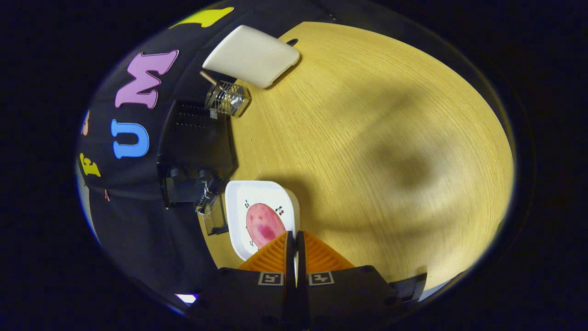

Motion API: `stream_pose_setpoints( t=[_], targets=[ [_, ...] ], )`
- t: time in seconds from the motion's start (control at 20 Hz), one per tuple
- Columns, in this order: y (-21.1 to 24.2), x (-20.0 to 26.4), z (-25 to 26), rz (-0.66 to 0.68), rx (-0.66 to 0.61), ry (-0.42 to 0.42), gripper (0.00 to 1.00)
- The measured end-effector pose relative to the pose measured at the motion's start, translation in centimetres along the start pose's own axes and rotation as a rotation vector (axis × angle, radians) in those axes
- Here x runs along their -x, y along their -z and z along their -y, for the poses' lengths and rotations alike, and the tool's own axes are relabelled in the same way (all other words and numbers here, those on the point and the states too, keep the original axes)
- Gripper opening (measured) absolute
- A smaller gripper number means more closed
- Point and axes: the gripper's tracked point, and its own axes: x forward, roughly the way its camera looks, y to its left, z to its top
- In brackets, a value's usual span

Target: Open the toaster oven, put the food inside, and close the toaster oven door.

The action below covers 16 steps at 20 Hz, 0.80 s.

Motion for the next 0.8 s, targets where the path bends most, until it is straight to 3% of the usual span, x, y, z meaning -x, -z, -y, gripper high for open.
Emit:
stream_pose_setpoints(
  t=[0.35,0.8],
  targets=[
    [5.1,1.6,-7.5,0.095,-0.073,-0.041,0.05],
    [13.3,-4.2,-16.4,0.136,-0.313,-0.081,0.05]
  ],
)
